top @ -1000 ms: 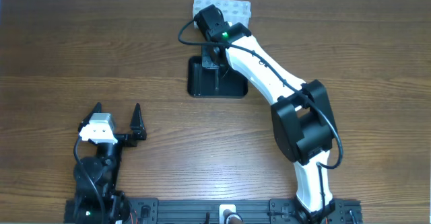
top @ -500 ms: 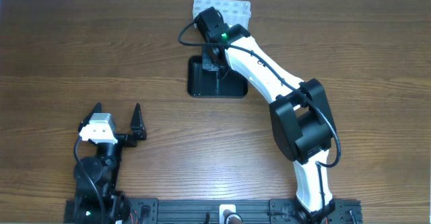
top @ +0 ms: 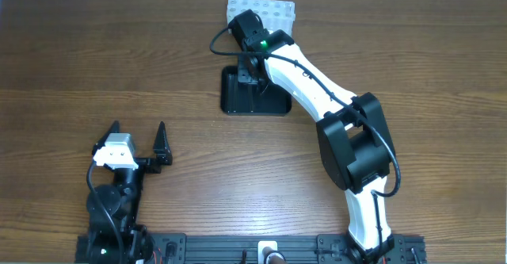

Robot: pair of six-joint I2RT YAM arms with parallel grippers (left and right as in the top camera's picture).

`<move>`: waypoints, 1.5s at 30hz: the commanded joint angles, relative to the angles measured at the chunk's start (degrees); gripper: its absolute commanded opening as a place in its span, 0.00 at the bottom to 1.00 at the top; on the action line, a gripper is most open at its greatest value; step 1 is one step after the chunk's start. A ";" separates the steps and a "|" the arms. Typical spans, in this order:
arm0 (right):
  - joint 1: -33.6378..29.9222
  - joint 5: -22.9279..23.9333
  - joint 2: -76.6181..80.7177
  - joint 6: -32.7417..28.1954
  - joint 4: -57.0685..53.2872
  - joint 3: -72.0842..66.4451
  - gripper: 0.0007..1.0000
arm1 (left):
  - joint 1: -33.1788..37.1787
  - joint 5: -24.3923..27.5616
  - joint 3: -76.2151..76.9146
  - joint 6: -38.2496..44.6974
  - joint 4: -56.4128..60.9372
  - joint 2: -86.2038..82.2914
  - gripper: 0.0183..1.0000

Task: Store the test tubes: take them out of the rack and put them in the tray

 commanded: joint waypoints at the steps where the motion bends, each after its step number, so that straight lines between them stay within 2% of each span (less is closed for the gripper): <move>1: 0.13 -0.22 -0.63 -2.19 1.18 0.26 0.50 | 0.31 0.72 -0.28 0.42 -0.04 -0.42 1.00; 6: -0.55 0.24 -7.17 -9.64 3.39 1.11 0.82 | 0.31 0.72 -0.28 0.42 -0.04 -0.42 1.00; 8: -0.81 2.14 -10.45 -11.69 4.74 1.11 0.89 | 0.31 0.72 -0.28 0.42 -0.04 -0.42 1.00; 10: -1.07 6.23 -13.25 -13.22 5.99 1.11 0.93 | 0.31 0.72 -0.28 0.42 -0.04 -0.42 1.00; 11: -1.46 10.78 -15.28 -15.04 7.74 1.11 0.94 | 0.31 0.72 -0.28 0.42 -0.04 -0.42 1.00; 14: -2.93 14.71 -15.98 -17.68 11.15 1.11 0.97 | 0.31 0.72 -0.28 0.42 -0.04 -0.42 1.00; 21: -7.80 14.97 -8.83 -22.25 22.53 1.09 0.99 | 0.31 0.72 -0.28 0.42 -0.04 -0.42 1.00; 26: -10.16 14.60 -2.95 -21.27 28.72 1.09 0.99 | 0.31 0.72 -0.28 0.42 -0.04 -0.42 1.00; 36: -11.67 14.64 1.09 -19.63 31.52 1.09 0.99 | 0.31 0.72 -0.28 0.42 -0.04 -0.42 1.00; 45: -11.72 14.62 2.82 -19.61 32.28 1.09 0.85 | 0.31 0.72 -0.28 0.42 -0.04 -0.42 1.00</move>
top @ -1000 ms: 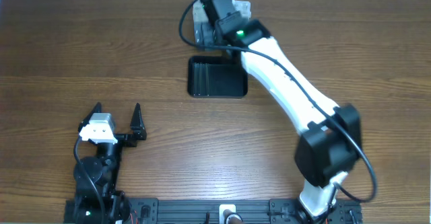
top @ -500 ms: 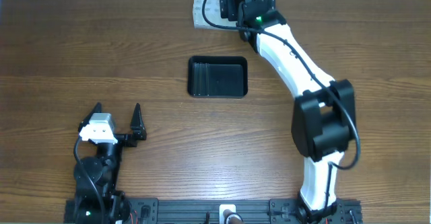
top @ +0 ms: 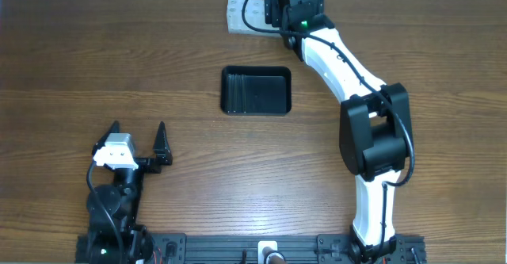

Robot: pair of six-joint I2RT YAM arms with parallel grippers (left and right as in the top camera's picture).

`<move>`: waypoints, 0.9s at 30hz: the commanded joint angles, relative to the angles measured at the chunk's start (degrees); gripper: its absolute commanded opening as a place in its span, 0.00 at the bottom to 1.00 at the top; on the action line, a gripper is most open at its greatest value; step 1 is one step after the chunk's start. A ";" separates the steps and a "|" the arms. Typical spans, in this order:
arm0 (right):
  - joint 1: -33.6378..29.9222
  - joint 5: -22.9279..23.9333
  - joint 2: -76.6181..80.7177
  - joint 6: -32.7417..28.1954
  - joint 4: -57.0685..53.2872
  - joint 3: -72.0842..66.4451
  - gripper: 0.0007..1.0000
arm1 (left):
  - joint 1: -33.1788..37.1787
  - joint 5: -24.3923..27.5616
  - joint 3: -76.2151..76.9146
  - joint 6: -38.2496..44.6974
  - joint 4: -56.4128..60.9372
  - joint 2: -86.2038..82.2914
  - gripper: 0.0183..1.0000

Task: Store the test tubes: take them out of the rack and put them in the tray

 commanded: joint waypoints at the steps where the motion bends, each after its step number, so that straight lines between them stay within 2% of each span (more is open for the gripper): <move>1: -0.15 0.74 1.79 0.28 0.33 0.17 0.82 | 0.31 0.72 -0.28 0.42 -0.04 -0.42 1.00; 3: -0.15 0.74 1.79 0.70 0.35 0.17 0.76 | 0.31 0.72 -0.28 0.42 -0.04 -0.42 1.00; 5: -0.15 0.72 1.79 0.85 0.57 0.17 0.66 | 0.31 0.72 -0.28 0.42 -0.04 -0.42 1.00; 8: -0.11 0.66 1.79 0.85 0.57 0.17 0.59 | 0.31 0.72 -0.28 0.42 -0.04 -0.42 1.00; 10: -0.04 -0.07 1.81 0.83 0.50 0.17 0.48 | 0.31 0.72 -0.28 0.42 -0.04 -0.42 1.00; 12: -0.04 -1.22 1.81 0.83 0.55 0.17 0.42 | 0.31 0.72 -0.28 0.42 -0.04 -0.42 1.00; 17: -0.04 -1.42 1.86 0.85 0.76 0.17 0.40 | 0.31 0.72 -0.28 0.42 -0.04 -0.42 1.00; 27: 0.04 -1.46 2.58 0.85 1.14 0.15 0.24 | 0.31 0.72 -0.28 0.42 -0.04 -0.42 1.00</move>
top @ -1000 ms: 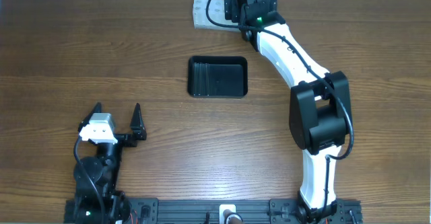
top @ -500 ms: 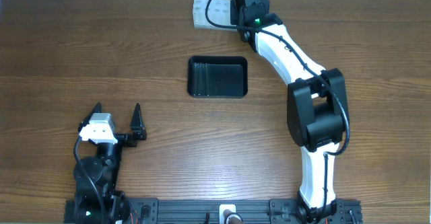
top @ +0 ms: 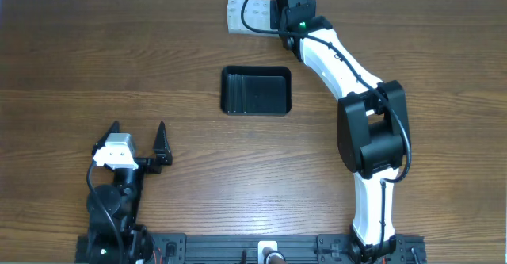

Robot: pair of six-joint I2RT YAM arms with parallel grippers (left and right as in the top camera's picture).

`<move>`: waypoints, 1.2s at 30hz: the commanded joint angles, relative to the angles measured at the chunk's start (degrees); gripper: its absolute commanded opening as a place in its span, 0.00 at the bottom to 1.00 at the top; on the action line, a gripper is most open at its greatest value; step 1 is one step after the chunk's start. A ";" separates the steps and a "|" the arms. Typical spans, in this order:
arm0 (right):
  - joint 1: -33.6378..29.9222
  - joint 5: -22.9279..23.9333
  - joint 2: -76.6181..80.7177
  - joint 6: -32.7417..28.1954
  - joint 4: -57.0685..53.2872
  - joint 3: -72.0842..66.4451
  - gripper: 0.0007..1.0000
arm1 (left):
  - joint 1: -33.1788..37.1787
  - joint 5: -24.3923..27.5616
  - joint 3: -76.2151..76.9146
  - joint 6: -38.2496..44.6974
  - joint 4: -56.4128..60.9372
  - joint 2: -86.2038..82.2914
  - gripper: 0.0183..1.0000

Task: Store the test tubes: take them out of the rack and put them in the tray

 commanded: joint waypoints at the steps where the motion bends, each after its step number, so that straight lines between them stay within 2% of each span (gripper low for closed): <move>1: 0.07 -0.24 1.49 0.31 0.57 0.15 0.22 | 0.31 0.72 -0.28 0.42 -0.07 -0.42 1.00; 6: 0.04 -0.24 1.51 0.79 0.63 0.15 0.13 | 0.31 0.72 -0.28 0.42 -0.07 -0.42 1.00; 15: 0.17 -0.20 1.51 1.36 0.94 0.17 0.08 | 0.31 0.72 -0.28 0.42 -0.04 -0.42 1.00; 22: 0.37 -0.20 -0.70 1.33 0.96 0.24 0.07 | 0.31 0.72 -0.28 0.42 -0.04 -0.42 1.00; 36: 2.32 -0.11 -20.02 -2.12 -0.15 0.24 0.05 | 0.31 0.72 -0.28 0.42 -0.07 -0.42 1.00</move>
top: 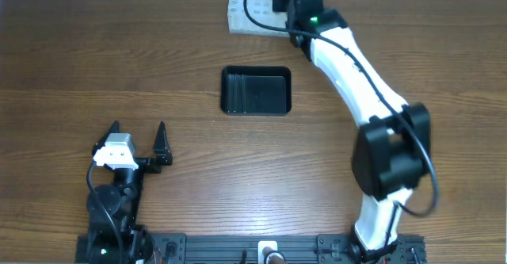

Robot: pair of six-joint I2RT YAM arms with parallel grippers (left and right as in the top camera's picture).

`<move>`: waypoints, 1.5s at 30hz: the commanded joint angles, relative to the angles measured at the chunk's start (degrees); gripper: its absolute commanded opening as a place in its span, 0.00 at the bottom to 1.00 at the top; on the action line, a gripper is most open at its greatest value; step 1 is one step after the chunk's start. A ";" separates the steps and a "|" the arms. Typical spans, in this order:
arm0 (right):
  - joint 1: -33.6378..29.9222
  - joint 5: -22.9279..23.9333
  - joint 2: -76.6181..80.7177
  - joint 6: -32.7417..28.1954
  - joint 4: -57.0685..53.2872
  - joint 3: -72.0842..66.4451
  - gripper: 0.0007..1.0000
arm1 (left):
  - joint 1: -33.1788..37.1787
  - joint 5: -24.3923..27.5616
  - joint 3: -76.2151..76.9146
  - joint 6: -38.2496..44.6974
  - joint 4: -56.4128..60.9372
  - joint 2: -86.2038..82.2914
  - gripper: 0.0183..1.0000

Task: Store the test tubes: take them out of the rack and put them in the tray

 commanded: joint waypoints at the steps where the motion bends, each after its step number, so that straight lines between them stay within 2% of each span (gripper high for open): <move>1: 2.01 0.20 -10.10 -1.60 -1.11 0.28 0.05 | 0.31 0.70 -0.28 0.42 -0.04 -0.42 1.00; 5: 3.91 0.11 -14.40 -0.37 -8.94 0.28 0.04 | 0.31 0.70 -0.28 0.42 -0.04 -0.42 1.00; 11: 8.76 0.11 -15.15 7.30 -30.34 -0.15 0.07 | 0.31 0.70 -0.28 0.42 -0.04 -0.42 1.00; 13: 10.25 0.09 -14.14 10.21 -34.40 -1.33 0.07 | 0.31 0.70 -0.28 0.42 -0.04 -0.42 1.00; 17: 11.50 -0.11 -11.72 14.34 -34.05 -4.74 0.08 | 0.31 0.70 -0.28 0.42 -0.04 -0.42 1.00; 22: 11.23 -2.54 -7.96 17.53 -33.29 -7.67 0.08 | 0.31 0.70 -0.28 0.42 -0.07 -0.42 1.00; 27: 10.73 -2.49 -4.24 20.83 -33.27 -9.27 0.09 | 0.31 0.70 -0.28 0.42 -0.04 -0.42 1.00; 35: 9.68 -3.80 1.05 22.71 -32.33 -9.38 0.12 | 0.31 0.70 -0.28 0.42 -0.04 -0.42 1.00; 45: 8.57 -4.17 4.20 23.74 -31.41 -9.38 0.23 | 0.31 0.70 -0.28 0.42 -0.07 -0.42 1.00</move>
